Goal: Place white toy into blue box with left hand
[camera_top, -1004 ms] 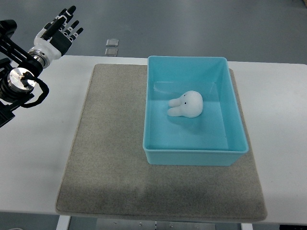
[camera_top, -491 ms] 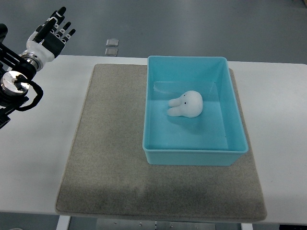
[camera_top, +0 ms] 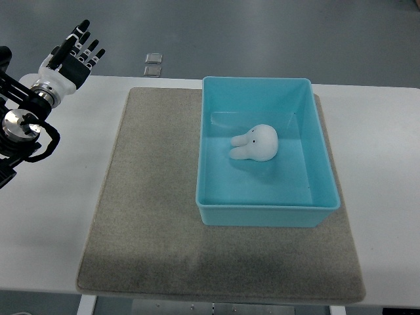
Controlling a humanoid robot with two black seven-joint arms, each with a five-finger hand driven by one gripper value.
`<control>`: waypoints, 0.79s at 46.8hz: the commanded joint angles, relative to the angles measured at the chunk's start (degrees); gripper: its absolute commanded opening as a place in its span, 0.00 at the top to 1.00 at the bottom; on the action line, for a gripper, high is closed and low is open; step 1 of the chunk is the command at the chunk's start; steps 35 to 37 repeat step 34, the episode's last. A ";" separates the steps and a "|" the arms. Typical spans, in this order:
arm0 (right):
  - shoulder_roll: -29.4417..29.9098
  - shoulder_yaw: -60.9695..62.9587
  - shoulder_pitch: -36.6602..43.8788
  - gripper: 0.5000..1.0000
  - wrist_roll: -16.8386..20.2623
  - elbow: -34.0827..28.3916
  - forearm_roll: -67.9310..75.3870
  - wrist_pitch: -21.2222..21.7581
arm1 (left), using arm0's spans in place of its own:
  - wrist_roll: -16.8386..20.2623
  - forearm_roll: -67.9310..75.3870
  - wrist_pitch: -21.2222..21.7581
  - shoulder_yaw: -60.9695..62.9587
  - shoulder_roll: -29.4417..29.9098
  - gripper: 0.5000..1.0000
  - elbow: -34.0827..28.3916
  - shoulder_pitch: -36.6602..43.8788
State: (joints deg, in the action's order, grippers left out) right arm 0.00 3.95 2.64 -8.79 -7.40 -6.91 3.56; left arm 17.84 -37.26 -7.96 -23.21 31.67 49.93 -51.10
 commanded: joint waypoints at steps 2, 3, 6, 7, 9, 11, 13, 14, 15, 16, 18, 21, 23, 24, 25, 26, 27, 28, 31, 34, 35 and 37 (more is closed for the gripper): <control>0.00 0.01 -0.09 0.13 0.00 -0.34 -0.12 0.13 | 0.00 -0.01 -0.31 0.00 -0.03 0.00 -0.01 0.04; 0.00 0.01 -0.09 0.13 0.00 -0.34 -0.12 0.13 | 0.00 0.08 -0.31 -0.08 -0.03 0.00 -0.01 0.04; 0.00 0.01 -0.09 0.13 0.00 -0.34 -0.21 0.22 | 0.00 0.08 -0.31 -0.17 -0.11 0.00 -0.01 0.04; 0.00 0.01 -0.09 0.13 0.00 -0.34 -0.21 0.22 | 0.00 0.08 -0.31 -0.35 -0.11 0.00 -0.01 0.04; 0.00 -0.08 -0.09 0.13 0.00 -0.34 -0.21 0.22 | 0.00 0.08 -0.31 -0.52 -0.11 0.00 -0.01 0.12; 0.00 0.01 0.00 0.13 0.00 -0.34 -0.12 0.13 | 0.00 0.08 -0.31 -0.61 -0.55 0.00 -0.01 0.04; 0.00 0.01 0.08 0.13 0.00 -0.34 0.06 0.13 | 0.00 0.08 -0.31 -0.70 -1.08 0.00 -0.01 0.12; 0.00 0.01 0.17 0.13 0.00 -0.34 0.06 0.13 | 0.09 0.08 -0.31 -0.70 -1.08 0.00 -0.09 0.12; 0.00 0.01 0.17 0.13 0.00 -0.34 0.06 0.13 | 0.00 0.08 -0.31 -0.70 -1.17 0.00 -0.09 0.12; 0.00 0.01 0.17 0.13 0.00 -0.34 0.06 0.13 | 0.09 0.08 -0.22 -0.70 -1.17 0.00 -0.09 0.12; 0.00 0.09 0.17 0.13 0.00 -0.34 0.06 0.13 | 0.09 0.08 -0.31 -0.70 -1.25 0.00 -0.09 0.12; 0.00 0.09 0.08 0.13 0.00 -0.34 -0.03 0.13 | 0.09 0.08 -0.22 -0.70 -1.34 0.00 -0.09 0.12; 0.00 0.01 0.08 0.13 0.00 -0.34 -0.03 0.13 | 0.09 0.08 -0.22 -0.70 -1.34 0.00 -0.09 0.12; 0.00 0.01 0.17 0.13 0.00 -0.34 0.06 0.04 | 0.09 0.08 -0.22 -0.70 -1.34 0.00 -0.09 0.12; 0.00 0.01 0.17 0.13 0.00 -0.25 0.06 0.04 | 0.09 0.08 -0.22 -0.70 -1.43 0.00 -0.09 0.12; 0.00 0.01 0.17 0.13 0.00 -0.25 0.06 0.04 | 0.09 0.08 -0.22 -0.70 -1.52 0.00 -0.09 0.12; 0.00 0.01 0.17 0.13 0.00 -0.25 0.06 -0.22 | 0.09 0.08 -0.22 -0.70 -1.69 0.00 -0.09 0.12; 0.00 0.01 0.17 0.13 0.00 -0.25 0.06 -0.40 | 0.09 0.08 -0.13 -0.70 -1.87 0.00 -0.09 0.12; 0.00 -0.08 0.26 0.13 0.00 -0.08 0.06 -0.40 | 0.09 0.08 -0.13 -0.79 -1.96 0.00 -0.09 0.12; 0.00 0.01 0.35 0.13 0.09 0.19 0.06 -0.49 | 0.09 0.08 -0.13 -0.79 -1.96 0.00 -0.09 0.12; 0.00 0.01 0.35 0.13 0.09 0.19 0.06 -0.49 | 0.09 0.08 -0.13 -0.79 -1.96 0.00 -0.09 0.12; 0.00 0.01 0.35 0.13 0.09 0.19 0.06 -0.49 | 0.09 0.08 -0.13 -0.79 -1.96 0.00 -0.09 0.12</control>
